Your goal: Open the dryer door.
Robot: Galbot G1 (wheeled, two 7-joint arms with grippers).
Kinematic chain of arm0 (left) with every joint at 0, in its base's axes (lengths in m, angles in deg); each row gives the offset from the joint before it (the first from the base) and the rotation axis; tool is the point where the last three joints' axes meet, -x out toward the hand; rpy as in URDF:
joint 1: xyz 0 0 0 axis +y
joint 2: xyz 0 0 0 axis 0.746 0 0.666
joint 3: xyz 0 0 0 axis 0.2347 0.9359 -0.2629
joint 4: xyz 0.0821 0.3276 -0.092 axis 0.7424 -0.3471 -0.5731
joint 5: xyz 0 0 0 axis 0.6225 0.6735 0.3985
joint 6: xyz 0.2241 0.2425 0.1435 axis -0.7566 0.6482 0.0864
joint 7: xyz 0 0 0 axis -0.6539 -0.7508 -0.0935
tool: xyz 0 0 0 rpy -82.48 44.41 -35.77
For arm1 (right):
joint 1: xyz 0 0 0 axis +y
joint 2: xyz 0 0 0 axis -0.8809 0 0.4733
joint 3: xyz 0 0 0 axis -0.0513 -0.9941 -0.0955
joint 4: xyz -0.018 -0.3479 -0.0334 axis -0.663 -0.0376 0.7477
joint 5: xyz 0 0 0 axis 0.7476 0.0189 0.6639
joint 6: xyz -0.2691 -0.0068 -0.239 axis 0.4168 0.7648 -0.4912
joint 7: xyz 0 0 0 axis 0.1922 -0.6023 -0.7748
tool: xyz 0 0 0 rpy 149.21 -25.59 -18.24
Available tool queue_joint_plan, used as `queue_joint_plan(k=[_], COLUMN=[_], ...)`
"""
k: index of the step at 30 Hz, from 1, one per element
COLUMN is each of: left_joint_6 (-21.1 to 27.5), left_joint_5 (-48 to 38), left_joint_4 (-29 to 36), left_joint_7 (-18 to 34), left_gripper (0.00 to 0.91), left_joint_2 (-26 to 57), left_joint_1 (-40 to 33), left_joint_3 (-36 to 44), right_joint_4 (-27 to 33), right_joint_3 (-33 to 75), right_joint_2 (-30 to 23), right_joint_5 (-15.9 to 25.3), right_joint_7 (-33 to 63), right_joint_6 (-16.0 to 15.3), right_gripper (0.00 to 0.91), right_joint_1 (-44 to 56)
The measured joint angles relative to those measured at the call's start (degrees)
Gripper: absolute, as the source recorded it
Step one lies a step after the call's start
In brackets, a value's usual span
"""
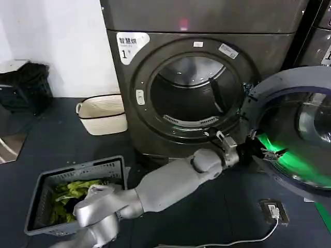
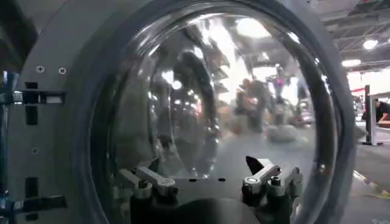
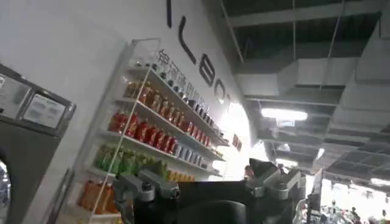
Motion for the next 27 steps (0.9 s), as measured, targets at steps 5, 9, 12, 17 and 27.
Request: queue_joint_plan(k=[5,9,12,17,27], left_joint_6=[0.03,0.18,0.04,-0.44,-3.44], left_joint_5=[-0.29,-1.22,-1.59,-2.37,-3.28], left_joint_4=[0.66,0.55,1.96,5.4,14.53], left_joint_7=[-0.57,-2.15,-2.64,-3.68,-0.8], left_gripper=[0.907,0.907,0.907,0.907,0.907], left_joint_2=[0.0,0.0,0.0,0.0,10.0], left_joint_1=[0.09,-0.46,0.05,1.09,2.45], left_joint_3=[0.22,-0.12,-0.21,-0.2,0.26], right_joint_4=[0.4,1.29,1.67,2.12,1.62], right_joint_3=[0.42,0.81,1.67,2.77,1.54], right_joint_2=[0.26,0.82,1.29,2.09,2.27], right_joint_5=[-0.06,0.29,0.27,0.2,0.22], right_joint_7=[0.06,0.57,0.58,0.28,-0.39], right_joint_6=[0.16,0.66,0.71,0.68,0.1], right_gripper=[0.907,0.907,0.907,0.907,0.907], right_joint_1=[0.03,0.2,0.75,1.2,-0.28])
